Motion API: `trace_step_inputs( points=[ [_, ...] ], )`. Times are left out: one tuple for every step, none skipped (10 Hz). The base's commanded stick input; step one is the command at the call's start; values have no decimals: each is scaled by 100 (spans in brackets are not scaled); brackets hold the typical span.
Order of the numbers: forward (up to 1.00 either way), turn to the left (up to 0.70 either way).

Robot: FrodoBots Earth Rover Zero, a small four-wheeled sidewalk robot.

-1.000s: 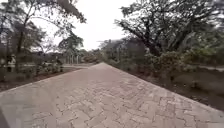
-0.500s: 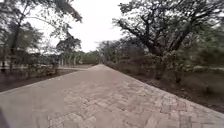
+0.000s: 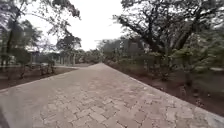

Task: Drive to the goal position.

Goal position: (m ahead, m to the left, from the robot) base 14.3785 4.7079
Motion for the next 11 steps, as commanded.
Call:
trace_step_inputs(
  points=[
    [70,0],
    [70,0],
    [70,0],
    [70,0],
    [70,0],
    [70,0],
    [70,0],
    [70,0],
    [70,0],
    [70,0],
    [70,0]
  ],
)
